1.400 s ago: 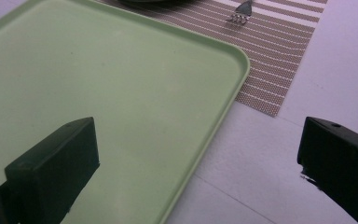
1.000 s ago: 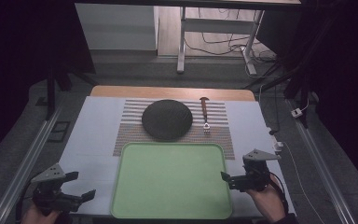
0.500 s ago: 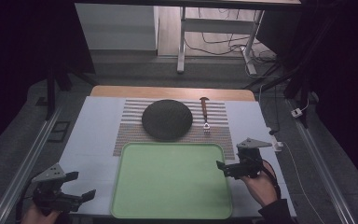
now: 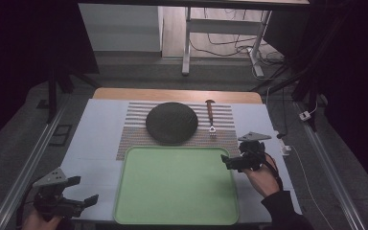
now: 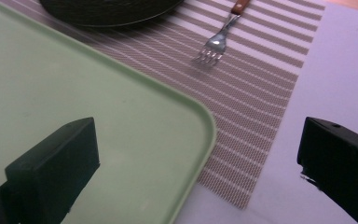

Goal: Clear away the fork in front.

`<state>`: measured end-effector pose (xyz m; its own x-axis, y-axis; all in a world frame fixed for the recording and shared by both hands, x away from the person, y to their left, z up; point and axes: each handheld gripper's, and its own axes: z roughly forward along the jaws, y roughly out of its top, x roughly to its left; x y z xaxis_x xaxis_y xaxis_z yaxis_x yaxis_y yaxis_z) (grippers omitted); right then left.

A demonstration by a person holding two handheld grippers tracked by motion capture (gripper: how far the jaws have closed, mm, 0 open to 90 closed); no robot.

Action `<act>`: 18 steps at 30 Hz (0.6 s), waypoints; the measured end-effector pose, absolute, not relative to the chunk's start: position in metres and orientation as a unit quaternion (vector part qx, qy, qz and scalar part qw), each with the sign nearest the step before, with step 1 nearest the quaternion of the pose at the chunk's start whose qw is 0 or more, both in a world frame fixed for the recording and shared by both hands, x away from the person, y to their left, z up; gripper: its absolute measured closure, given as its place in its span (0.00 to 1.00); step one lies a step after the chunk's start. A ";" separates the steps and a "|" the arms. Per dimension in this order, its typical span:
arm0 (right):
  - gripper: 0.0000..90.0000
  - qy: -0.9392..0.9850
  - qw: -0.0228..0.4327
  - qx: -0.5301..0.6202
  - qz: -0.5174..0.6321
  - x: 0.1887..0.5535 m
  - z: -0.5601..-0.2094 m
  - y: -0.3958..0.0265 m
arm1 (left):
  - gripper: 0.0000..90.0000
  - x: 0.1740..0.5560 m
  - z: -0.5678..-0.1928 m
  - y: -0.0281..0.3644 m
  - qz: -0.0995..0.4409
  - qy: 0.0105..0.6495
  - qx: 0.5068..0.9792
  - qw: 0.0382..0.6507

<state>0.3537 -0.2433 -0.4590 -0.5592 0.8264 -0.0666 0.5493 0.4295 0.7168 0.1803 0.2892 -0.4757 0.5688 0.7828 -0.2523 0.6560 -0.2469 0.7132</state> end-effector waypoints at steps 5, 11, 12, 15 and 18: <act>0.00 0.831 0.225 0.410 0.301 0.369 -0.466 -0.236 | 0.00 0.180 -0.476 0.290 0.076 0.458 0.785 0.410; 0.00 0.844 0.239 0.394 0.274 0.387 -0.470 -0.228 | 0.00 0.181 -0.476 0.290 0.076 0.458 0.786 0.410; 0.00 0.846 0.244 0.390 0.269 0.390 -0.471 -0.226 | 0.00 0.181 -0.476 0.290 0.076 0.458 0.786 0.409; 0.00 0.852 0.257 0.379 0.252 0.398 -0.474 -0.221 | 0.00 0.181 -0.476 0.290 0.076 0.458 0.785 0.410; 0.00 0.859 0.270 0.367 0.235 0.406 -0.476 -0.216 | 0.00 0.181 -0.476 0.290 0.075 0.458 0.785 0.410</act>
<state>0.4059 -0.2164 -0.4765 -0.5846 0.7572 -0.2914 0.5033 0.6201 0.6018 0.1808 0.2898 -0.4759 0.5688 0.7813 -0.2569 0.6577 -0.2446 0.7124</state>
